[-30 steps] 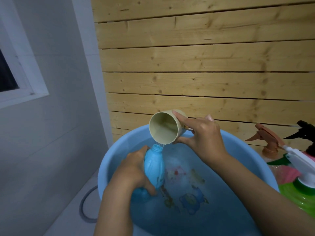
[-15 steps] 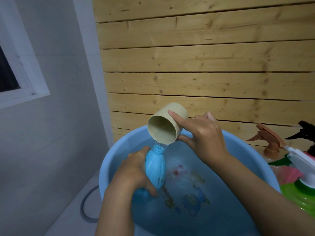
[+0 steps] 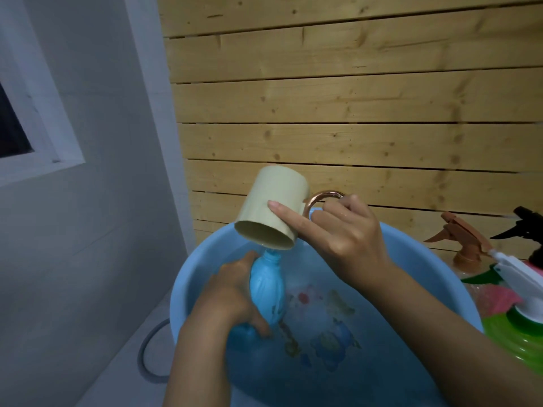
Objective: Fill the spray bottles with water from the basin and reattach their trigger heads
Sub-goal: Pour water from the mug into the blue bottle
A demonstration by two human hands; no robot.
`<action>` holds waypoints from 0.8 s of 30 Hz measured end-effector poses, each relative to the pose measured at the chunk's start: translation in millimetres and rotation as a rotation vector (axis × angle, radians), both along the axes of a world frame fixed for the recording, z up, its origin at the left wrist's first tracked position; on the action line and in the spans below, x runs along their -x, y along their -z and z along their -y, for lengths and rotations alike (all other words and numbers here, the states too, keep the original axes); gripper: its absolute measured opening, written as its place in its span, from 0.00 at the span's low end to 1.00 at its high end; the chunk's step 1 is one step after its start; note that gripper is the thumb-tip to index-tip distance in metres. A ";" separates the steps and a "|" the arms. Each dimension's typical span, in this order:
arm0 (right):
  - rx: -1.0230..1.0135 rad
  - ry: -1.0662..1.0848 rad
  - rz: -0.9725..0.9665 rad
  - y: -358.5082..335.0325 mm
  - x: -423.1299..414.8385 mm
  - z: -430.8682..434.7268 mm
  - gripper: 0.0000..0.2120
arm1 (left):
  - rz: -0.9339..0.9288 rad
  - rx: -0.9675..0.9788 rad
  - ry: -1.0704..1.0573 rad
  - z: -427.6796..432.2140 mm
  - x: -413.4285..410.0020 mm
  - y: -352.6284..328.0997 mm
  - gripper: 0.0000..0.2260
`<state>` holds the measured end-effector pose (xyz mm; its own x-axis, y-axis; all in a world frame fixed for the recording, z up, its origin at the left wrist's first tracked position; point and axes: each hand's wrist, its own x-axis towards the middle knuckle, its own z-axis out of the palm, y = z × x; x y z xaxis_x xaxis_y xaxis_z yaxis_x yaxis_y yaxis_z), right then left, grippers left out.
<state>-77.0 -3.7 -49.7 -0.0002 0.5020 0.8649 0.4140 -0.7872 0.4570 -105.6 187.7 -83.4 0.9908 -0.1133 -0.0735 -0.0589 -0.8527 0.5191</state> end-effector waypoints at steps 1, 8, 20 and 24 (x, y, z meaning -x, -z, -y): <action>0.003 0.001 -0.006 0.1 0.1 -0.6 0.25 | 0.003 0.004 0.000 -0.1 -0.3 0.2 0.46; -0.074 0.051 -0.313 7.2 -13.4 4.7 0.28 | 0.097 0.012 -0.023 -0.8 1.0 1.7 0.46; 0.251 0.634 -0.863 13.5 -20.9 12.6 0.18 | 0.372 0.066 -0.116 6.4 5.9 -8.1 0.45; 0.362 0.673 -0.869 18.4 -23.6 7.9 0.16 | 0.337 0.018 -0.090 8.0 9.8 -11.2 0.45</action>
<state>-53.4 -11.5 -68.1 0.8857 0.3927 0.2474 0.2458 -0.8490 0.4678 -115.3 179.7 -72.2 0.9652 -0.0224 0.2604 -0.1543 -0.8530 0.4987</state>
